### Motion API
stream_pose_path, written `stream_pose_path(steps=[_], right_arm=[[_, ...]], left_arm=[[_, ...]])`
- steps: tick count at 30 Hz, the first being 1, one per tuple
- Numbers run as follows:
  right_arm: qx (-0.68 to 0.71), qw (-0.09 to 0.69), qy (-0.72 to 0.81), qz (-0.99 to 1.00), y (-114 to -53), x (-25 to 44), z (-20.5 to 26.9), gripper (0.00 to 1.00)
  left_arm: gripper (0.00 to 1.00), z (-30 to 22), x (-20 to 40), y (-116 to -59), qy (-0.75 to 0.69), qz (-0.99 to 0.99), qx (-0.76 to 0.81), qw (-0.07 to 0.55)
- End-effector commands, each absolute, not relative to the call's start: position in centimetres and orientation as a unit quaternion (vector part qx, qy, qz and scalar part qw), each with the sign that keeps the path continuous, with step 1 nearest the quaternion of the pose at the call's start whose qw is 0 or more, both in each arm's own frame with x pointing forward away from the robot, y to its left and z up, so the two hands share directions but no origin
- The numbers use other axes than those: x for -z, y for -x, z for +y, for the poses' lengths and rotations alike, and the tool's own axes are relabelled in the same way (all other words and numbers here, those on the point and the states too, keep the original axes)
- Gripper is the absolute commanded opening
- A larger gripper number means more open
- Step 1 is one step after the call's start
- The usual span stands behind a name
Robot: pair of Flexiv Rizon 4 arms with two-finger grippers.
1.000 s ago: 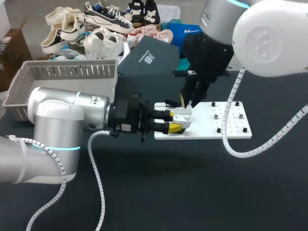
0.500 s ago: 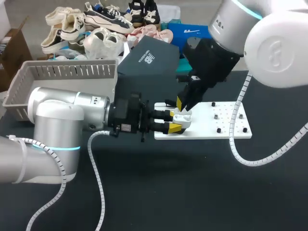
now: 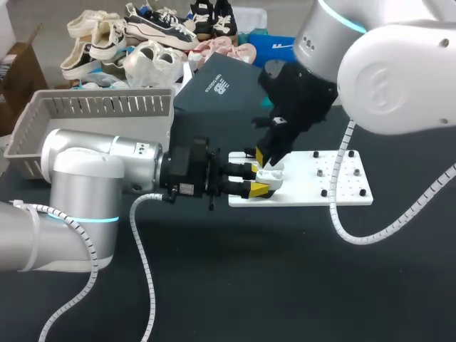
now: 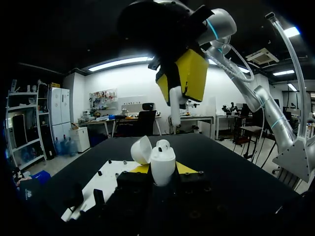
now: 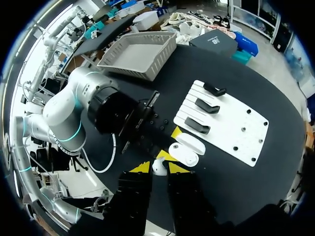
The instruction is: Pick up each earbud case from the left stands, insert the matching earbuds, close the lid, and place the case in the box.
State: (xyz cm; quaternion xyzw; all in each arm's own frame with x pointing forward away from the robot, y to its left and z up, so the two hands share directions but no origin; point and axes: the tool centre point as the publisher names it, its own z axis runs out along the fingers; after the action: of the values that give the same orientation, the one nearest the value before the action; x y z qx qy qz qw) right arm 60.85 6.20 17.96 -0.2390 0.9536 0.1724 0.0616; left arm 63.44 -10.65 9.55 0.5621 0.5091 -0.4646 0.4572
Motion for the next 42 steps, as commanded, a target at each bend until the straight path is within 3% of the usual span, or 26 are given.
stream_pose_path(steps=[1,42], right_arm=[[-0.166,0.077,0.217,0.959,-61.0,-17.1,6.3,0.0],[-0.154,0.115,0.18,0.965,-61.7,-15.4,6.1,0.0]], left_arm=[[0.0,-10.6,-9.5,-63.4,-0.562,0.508,0.465,0.459],[0.0,-10.6,-9.5,-63.4,-0.562,0.508,0.465,0.459]])
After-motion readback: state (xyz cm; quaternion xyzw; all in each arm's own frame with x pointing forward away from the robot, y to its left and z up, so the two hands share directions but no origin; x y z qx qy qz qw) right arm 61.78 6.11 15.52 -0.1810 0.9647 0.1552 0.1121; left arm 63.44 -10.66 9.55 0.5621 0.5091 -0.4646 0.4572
